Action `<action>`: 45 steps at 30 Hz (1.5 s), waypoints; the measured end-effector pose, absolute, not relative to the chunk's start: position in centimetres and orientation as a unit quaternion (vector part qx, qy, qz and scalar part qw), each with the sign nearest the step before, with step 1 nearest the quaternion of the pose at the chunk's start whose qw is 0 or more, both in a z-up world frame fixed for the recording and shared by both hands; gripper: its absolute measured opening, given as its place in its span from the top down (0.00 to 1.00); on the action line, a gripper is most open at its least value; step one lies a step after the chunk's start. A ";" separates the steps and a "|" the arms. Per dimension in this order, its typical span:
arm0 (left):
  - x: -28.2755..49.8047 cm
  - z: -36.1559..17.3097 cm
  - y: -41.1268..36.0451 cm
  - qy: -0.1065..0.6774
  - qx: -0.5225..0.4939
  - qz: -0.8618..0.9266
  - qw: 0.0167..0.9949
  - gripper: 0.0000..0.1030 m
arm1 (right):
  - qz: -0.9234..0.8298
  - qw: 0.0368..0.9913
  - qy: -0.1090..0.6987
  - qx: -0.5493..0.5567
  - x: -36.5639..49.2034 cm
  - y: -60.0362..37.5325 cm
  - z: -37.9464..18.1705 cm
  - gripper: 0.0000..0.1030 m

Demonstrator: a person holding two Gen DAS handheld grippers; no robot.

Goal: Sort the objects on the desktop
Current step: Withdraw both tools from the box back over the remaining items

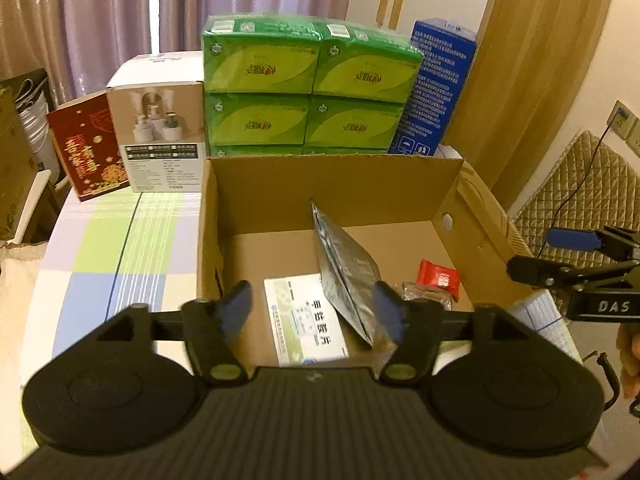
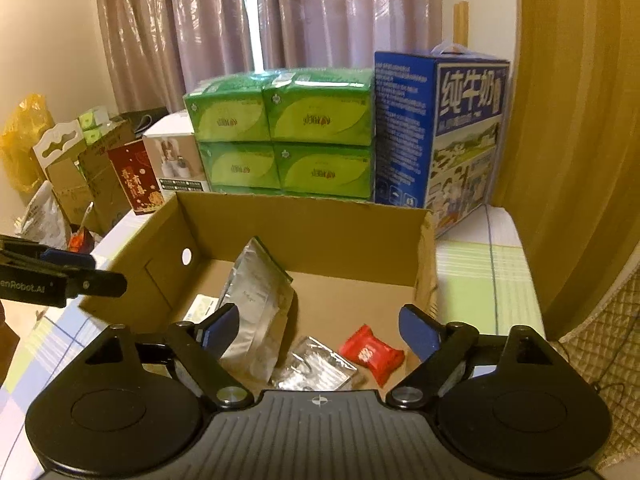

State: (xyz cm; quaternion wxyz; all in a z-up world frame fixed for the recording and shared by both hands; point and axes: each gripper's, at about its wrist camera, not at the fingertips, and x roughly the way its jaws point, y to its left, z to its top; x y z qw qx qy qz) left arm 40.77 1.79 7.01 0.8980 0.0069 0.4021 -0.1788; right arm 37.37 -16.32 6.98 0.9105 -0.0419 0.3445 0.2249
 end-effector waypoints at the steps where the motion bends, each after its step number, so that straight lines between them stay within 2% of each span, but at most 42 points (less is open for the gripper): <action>1: 40.1 7.3 2.0 0.399 0.004 -0.179 0.899 0.28 | 0.225 0.911 0.343 -0.042 36.8 -16.5 7.3 0.15; 6: 36.0 8.8 3.3 0.385 0.000 -0.173 0.906 0.07 | 0.235 0.911 0.336 -0.052 32.5 -17.2 8.7 0.05; 8: 34.0 9.1 3.9 0.385 -0.005 -0.174 0.906 0.05 | 0.239 0.910 0.335 -0.055 30.6 -17.4 9.0 0.02; 11: 31.1 9.0 4.9 0.392 -0.010 -0.169 0.904 0.02 | 0.244 0.906 0.340 -0.060 27.7 -17.7 9.1 0.02; 29: 15.9 5.6 7.8 0.411 0.021 -0.131 0.902 0.01 | 0.254 0.889 0.351 -0.146 12.9 -18.4 4.4 0.02; 45: 13.5 3.0 5.7 0.438 0.013 -0.134 0.889 0.01 | 0.257 0.879 0.378 -0.137 10.4 -20.2 2.6 0.02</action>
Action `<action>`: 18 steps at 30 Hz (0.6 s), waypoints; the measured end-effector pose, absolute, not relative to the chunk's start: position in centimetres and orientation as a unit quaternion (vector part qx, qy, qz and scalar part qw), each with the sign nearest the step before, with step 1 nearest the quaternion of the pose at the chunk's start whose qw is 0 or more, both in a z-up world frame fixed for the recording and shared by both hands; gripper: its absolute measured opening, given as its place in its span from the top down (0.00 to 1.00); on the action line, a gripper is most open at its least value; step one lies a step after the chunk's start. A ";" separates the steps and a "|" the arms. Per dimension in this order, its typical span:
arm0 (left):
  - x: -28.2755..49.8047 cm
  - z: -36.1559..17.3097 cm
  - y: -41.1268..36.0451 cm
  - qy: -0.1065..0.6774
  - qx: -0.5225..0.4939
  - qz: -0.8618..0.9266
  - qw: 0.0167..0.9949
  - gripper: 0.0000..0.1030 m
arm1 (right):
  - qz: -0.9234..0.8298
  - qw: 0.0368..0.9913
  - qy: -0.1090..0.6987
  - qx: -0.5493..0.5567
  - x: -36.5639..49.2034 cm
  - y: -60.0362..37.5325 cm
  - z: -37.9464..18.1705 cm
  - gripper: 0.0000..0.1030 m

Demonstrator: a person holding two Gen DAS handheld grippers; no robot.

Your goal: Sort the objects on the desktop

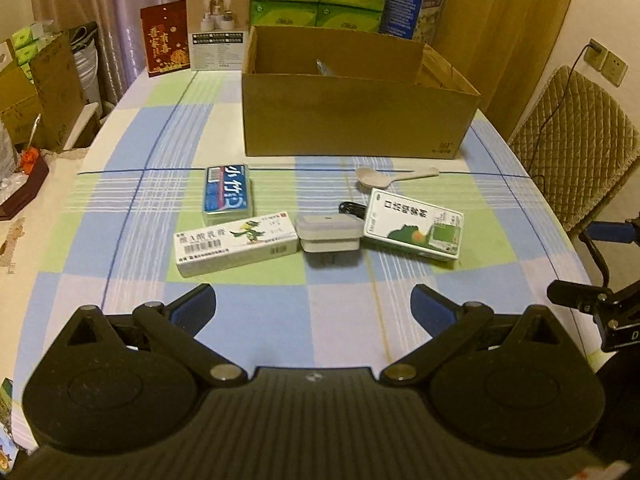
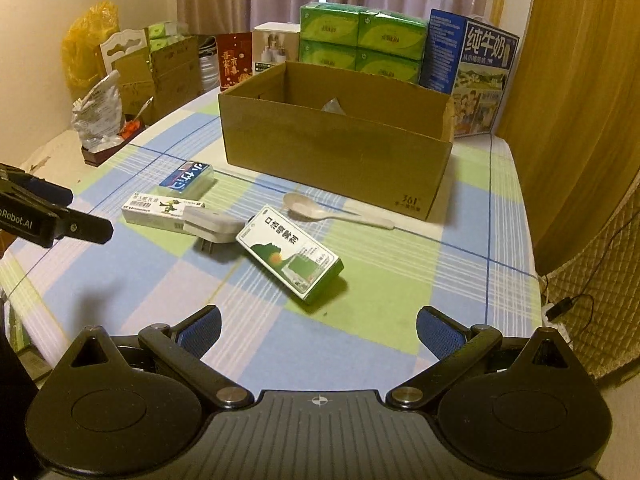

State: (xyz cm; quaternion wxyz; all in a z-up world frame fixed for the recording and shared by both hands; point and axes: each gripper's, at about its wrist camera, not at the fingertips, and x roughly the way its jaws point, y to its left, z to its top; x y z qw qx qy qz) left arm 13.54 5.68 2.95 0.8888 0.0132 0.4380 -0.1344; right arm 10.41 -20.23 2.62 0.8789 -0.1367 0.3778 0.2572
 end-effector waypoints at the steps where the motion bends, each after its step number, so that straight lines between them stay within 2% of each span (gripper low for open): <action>1: 13.5 2.9 5.6 0.438 0.014 -0.135 0.889 0.01 | 0.257 0.879 0.379 -0.136 10.4 -20.3 2.6 0.02; 18: 15.2 0.1 4.4 0.439 0.049 -0.140 0.886 0.03 | 0.305 0.858 0.351 -0.220 12.8 -17.2 0.3 0.02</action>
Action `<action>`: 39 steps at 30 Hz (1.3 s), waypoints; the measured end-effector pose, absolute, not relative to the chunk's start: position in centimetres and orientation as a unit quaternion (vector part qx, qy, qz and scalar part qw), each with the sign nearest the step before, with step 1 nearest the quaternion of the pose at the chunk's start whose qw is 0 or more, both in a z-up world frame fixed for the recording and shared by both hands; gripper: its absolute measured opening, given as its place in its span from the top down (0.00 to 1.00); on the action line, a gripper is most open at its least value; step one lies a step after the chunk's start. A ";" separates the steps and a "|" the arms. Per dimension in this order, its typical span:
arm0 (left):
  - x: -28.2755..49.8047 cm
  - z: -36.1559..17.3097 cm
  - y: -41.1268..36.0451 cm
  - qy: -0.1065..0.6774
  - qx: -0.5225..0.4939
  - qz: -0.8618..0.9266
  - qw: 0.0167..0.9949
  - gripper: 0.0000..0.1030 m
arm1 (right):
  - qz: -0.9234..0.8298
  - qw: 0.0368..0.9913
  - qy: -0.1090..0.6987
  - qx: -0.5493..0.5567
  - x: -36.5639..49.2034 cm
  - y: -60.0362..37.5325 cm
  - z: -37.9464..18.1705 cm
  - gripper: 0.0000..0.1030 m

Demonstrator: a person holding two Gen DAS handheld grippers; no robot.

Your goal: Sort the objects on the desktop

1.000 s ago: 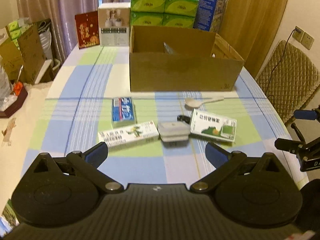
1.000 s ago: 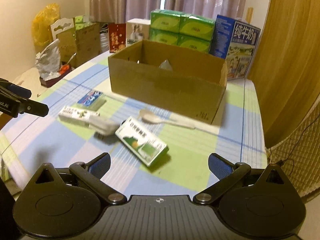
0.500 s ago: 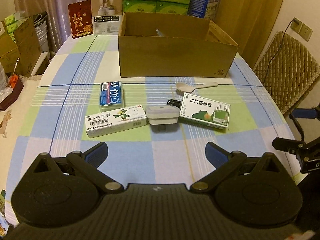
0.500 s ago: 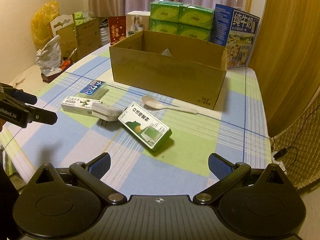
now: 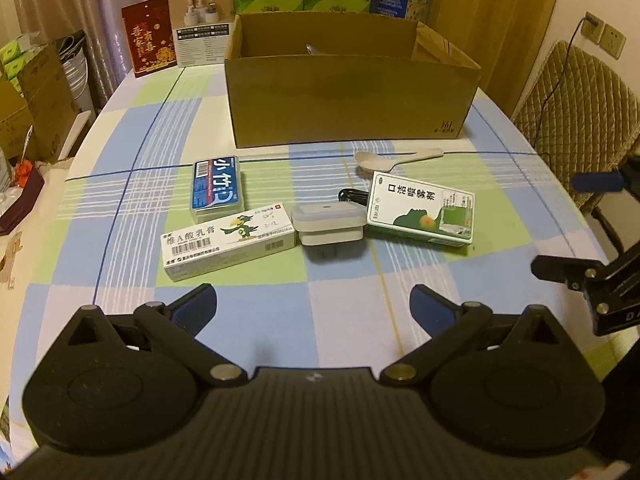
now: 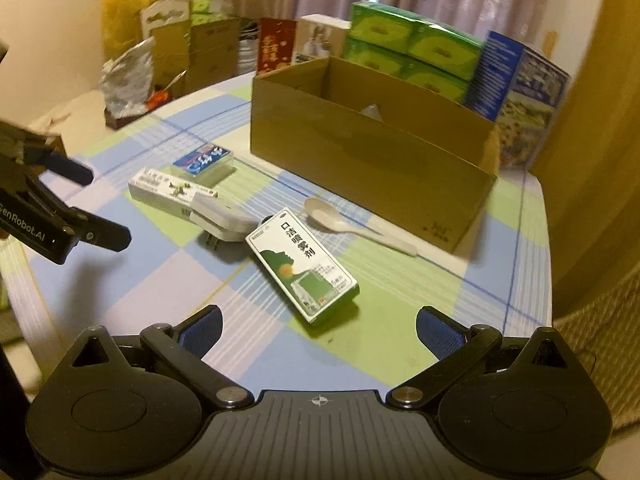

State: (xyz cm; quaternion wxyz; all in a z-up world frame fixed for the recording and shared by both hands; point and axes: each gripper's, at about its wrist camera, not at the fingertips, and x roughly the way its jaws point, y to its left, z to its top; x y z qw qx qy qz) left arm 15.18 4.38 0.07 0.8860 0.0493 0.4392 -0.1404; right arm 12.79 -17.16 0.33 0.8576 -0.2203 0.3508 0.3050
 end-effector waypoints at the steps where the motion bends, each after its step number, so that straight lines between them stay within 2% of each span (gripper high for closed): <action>1: 15.4 -0.2 4.2 0.437 0.051 -0.143 0.886 0.04 | 0.308 0.855 0.347 -0.230 13.1 -16.9 -0.1 0.02; 8: 17.1 -2.4 2.9 0.412 0.084 -0.149 0.895 0.10 | 0.337 0.836 0.319 -0.293 15.6 -15.3 -2.8 0.04; 21: 20.3 -4.7 1.8 0.379 0.067 -0.180 0.905 0.23 | 0.354 0.818 0.321 -0.320 19.4 -12.9 -7.3 0.21; 33: 21.8 -6.0 1.7 0.389 0.052 -0.169 0.904 0.23 | 0.366 0.804 0.322 -0.342 20.3 -12.0 -8.7 0.38; 39: 22.2 -6.1 1.3 0.389 0.048 -0.166 0.905 0.23 | 0.367 0.809 0.344 -0.302 20.5 -12.2 -8.2 0.43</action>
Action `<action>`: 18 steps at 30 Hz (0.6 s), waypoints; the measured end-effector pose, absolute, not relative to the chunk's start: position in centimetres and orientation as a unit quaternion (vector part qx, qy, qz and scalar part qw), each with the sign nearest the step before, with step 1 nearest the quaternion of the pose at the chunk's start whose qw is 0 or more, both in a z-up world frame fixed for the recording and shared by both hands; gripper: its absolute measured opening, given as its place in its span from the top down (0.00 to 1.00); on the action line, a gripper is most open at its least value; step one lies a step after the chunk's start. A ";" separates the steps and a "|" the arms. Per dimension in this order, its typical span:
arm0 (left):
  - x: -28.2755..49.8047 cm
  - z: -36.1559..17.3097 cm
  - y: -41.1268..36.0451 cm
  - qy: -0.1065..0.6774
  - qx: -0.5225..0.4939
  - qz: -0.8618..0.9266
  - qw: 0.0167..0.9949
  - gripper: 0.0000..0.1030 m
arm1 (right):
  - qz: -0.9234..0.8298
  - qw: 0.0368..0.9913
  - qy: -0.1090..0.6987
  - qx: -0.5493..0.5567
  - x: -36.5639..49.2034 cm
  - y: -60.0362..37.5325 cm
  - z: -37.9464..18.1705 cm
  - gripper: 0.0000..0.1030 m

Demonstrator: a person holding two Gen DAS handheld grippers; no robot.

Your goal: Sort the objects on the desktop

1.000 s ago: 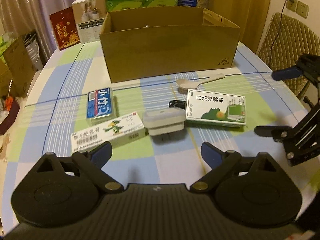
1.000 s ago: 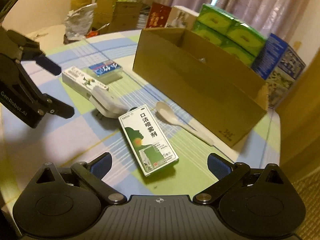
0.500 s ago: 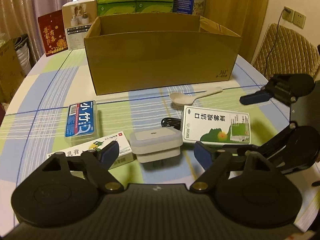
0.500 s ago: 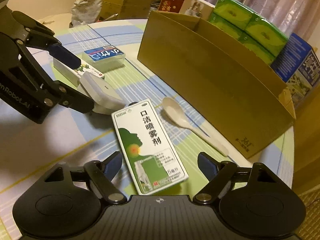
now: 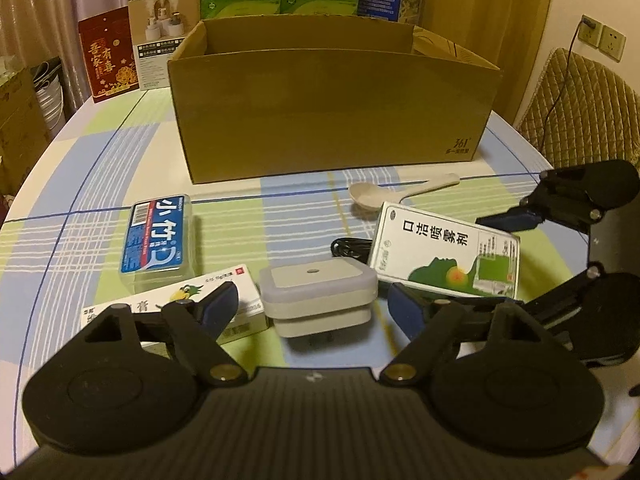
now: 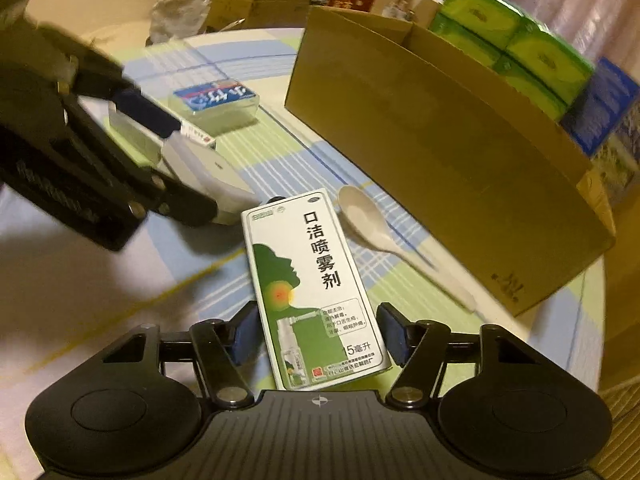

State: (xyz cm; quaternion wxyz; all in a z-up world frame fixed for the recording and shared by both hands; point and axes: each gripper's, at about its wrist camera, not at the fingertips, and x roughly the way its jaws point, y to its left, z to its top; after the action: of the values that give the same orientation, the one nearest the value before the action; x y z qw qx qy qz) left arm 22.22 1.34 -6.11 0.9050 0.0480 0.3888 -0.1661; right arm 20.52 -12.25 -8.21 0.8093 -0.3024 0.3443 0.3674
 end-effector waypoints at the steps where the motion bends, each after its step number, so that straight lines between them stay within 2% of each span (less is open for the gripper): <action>1: 22.3 -6.2 1.2 0.389 0.048 -0.166 0.905 0.23 | 0.368 0.813 0.358 -0.273 20.8 -12.7 -7.9 0.45; 4: 22.4 -6.3 0.7 0.390 0.051 -0.168 0.904 0.23 | 0.358 0.828 0.385 -0.196 21.5 -14.2 -7.0 0.46; 13: 23.0 -6.6 0.1 0.388 0.050 -0.148 0.908 0.23 | 0.284 0.854 0.425 -0.099 22.8 -16.9 -6.1 0.48; 18: 23.2 -7.0 -0.1 0.390 0.059 -0.143 0.908 0.39 | 0.252 0.860 0.439 -0.059 23.0 -18.7 -5.8 0.49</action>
State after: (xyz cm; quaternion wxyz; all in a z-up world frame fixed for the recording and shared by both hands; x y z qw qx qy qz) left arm 23.15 -0.11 -6.96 0.9075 0.0591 0.3905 -0.1430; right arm 23.02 -18.75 -5.84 0.8602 -0.0591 0.4394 0.2521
